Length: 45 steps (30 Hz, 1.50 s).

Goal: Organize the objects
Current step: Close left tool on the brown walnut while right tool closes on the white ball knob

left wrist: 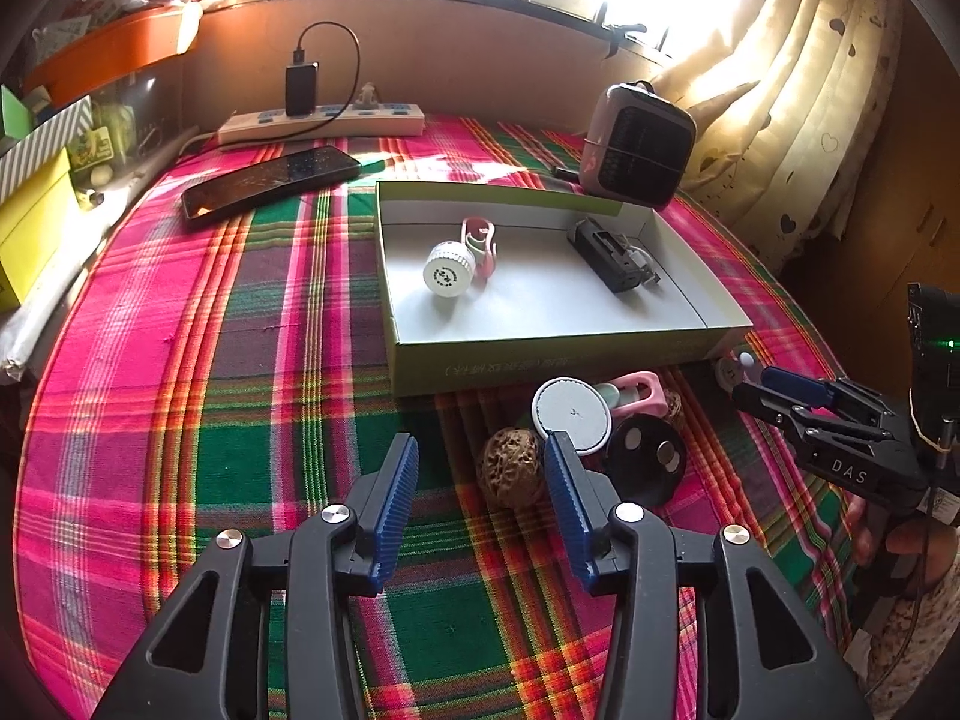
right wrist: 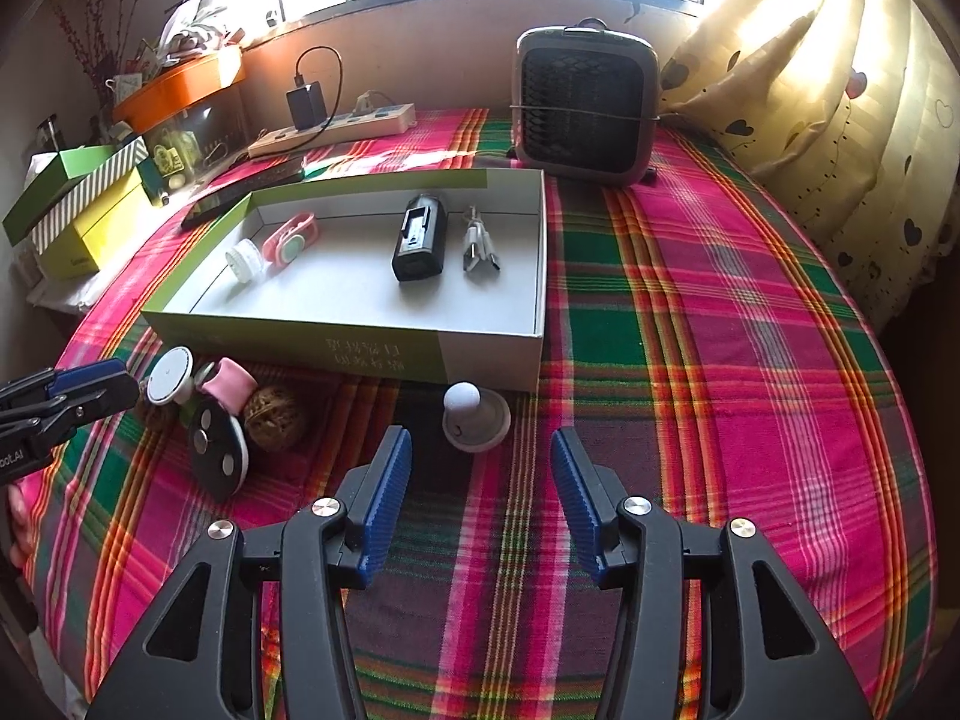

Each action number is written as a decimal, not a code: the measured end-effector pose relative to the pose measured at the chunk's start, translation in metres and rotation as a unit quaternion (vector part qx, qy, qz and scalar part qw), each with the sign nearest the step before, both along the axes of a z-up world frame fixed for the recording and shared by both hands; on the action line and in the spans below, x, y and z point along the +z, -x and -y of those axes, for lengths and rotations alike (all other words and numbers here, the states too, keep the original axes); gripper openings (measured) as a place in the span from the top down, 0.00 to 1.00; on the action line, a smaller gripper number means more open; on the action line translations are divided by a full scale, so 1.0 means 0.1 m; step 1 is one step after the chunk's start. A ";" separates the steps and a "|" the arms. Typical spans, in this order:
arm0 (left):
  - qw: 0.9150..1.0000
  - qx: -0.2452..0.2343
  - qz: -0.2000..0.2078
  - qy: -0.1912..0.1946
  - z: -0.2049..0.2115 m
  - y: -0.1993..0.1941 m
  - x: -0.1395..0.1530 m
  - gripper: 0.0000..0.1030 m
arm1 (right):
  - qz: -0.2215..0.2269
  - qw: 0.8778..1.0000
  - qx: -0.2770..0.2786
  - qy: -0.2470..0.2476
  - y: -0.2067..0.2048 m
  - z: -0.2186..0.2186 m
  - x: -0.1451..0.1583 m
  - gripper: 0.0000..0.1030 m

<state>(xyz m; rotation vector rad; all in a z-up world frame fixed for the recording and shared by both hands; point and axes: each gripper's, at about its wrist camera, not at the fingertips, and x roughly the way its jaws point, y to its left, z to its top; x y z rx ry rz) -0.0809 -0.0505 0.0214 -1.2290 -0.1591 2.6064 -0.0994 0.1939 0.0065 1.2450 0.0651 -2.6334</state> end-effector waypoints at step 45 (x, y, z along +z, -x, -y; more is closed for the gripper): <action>1.000 0.004 0.009 0.027 -0.06 0.17 -0.19 0.74 | 0.003 1.000 -0.005 -0.030 0.19 0.04 -0.08 0.67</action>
